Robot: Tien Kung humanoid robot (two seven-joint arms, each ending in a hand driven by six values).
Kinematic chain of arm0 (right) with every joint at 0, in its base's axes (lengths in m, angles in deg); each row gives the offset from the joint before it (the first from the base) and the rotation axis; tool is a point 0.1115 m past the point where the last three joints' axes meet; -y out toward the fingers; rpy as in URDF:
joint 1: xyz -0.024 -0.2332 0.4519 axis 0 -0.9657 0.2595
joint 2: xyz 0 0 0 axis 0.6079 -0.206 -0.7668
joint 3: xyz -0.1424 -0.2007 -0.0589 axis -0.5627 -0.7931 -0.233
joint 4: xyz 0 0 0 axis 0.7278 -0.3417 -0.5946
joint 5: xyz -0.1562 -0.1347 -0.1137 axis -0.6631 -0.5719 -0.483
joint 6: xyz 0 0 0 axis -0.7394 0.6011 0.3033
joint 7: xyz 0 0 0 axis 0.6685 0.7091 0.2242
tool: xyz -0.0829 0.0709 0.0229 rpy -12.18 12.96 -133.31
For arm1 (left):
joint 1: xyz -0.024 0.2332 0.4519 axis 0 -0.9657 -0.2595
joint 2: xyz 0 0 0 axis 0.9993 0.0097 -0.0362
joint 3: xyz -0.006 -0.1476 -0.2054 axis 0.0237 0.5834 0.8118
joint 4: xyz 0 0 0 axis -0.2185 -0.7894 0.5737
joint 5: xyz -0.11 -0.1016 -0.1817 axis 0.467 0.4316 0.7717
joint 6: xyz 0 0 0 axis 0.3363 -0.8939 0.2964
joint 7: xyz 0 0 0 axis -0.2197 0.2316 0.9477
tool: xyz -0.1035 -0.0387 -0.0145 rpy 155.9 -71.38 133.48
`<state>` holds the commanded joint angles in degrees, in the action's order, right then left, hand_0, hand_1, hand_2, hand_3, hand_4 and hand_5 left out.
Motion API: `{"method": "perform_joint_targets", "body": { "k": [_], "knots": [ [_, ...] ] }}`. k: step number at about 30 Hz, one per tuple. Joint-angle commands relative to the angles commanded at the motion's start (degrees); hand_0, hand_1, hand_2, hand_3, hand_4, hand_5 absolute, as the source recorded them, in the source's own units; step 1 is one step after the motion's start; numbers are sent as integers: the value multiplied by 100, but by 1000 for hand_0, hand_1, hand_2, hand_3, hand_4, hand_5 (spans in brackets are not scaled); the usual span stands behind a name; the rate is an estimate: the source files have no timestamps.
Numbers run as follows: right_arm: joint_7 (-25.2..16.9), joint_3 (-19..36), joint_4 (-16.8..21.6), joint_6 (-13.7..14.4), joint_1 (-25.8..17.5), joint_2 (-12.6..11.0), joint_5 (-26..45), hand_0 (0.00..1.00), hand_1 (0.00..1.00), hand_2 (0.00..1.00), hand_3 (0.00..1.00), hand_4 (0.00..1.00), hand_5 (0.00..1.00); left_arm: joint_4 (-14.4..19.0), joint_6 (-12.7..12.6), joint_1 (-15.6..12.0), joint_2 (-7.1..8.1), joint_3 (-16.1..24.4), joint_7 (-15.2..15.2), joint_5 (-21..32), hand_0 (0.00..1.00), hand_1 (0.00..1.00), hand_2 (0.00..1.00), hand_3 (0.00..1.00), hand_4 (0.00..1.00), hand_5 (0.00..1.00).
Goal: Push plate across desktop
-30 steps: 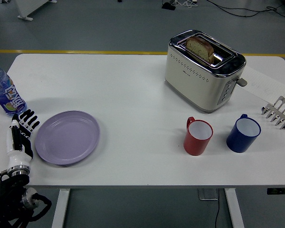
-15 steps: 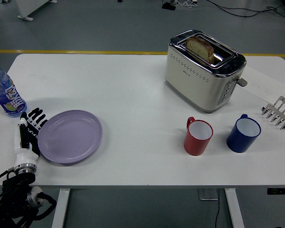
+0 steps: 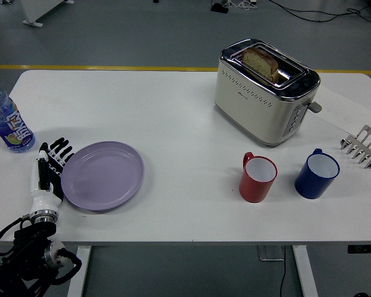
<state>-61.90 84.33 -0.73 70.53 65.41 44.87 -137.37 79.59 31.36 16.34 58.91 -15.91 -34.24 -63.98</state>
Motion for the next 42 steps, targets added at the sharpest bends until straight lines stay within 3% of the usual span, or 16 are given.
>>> {"method": "perform_joint_targets", "body": {
  "k": [36, 42],
  "knots": [
    [-32, 66, -3, -43, 18, 0, -127, 569, 530, 611, 590, 67, 527, 163, -13, 535, 128, -1693, -32, 650, 686, 727, 724, 628, 432, 998],
    [-17, 81, 5, -61, -8, 0, -161, 569, 530, 611, 590, 68, 526, 172, 13, 536, 144, -1824, -22, 742, 687, 728, 724, 628, 430, 998]
  ]
}}
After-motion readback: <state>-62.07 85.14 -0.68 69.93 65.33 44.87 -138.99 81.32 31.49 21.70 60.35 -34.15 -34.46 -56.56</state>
